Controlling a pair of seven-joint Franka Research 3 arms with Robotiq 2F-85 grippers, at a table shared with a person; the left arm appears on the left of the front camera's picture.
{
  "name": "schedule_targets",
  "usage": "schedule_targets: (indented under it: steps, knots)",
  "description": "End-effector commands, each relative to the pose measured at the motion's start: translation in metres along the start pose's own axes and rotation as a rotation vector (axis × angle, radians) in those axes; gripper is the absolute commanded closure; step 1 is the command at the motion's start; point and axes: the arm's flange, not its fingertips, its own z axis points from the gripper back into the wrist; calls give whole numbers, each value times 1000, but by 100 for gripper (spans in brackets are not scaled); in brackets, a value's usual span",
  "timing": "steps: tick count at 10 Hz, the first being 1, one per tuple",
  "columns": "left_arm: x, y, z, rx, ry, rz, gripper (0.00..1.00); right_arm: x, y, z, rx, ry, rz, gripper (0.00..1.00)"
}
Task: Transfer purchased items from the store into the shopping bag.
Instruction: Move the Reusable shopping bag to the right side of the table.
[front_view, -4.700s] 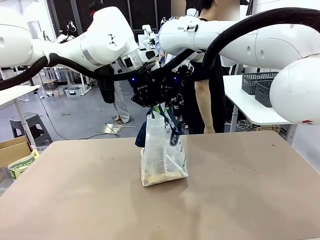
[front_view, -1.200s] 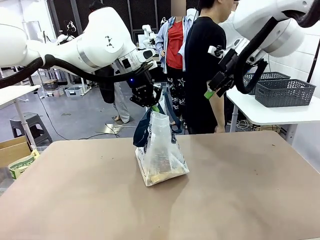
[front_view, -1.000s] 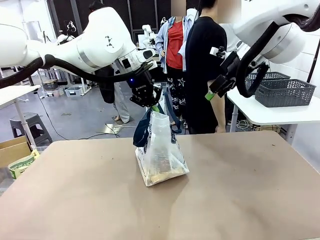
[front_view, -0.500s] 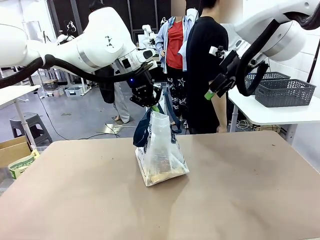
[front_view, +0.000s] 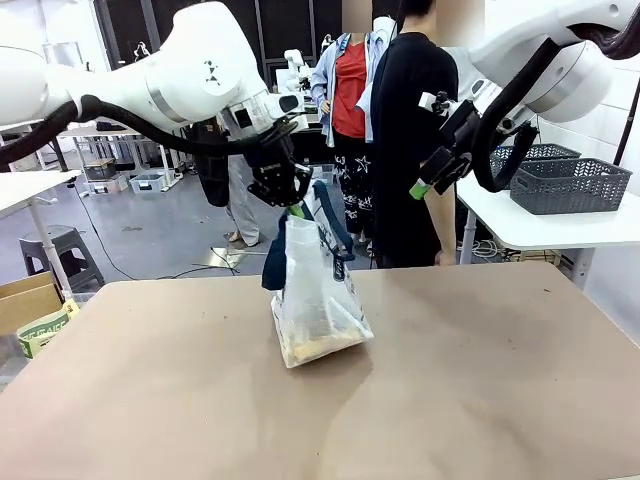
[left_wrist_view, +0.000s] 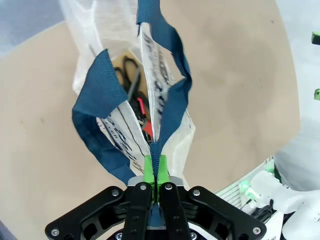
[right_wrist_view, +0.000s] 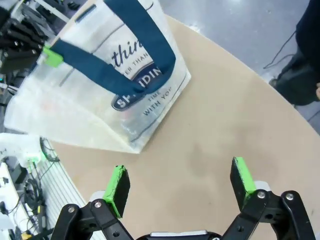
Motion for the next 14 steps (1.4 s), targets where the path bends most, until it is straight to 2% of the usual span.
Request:
schedule_targets:
  steps: [1,3,5,11,14]
  knots:
    - [-5,26,35,60,-62,-82,100,5,-2,1,4,16,-10,0]
    - [-28,56,52,85,-71,-105,100,5,-2,1,4,16,-10,0]
    - [-61,84,63,154,-80,-61,100,5,-2,1,4,16,-10,0]
    - [-148,136,94,345,-30,-52,100,5,-2,1,4,16,-10,0]
    - [-182,173,99,395,-85,-51,100,5,-2,1,4,16,-10,0]
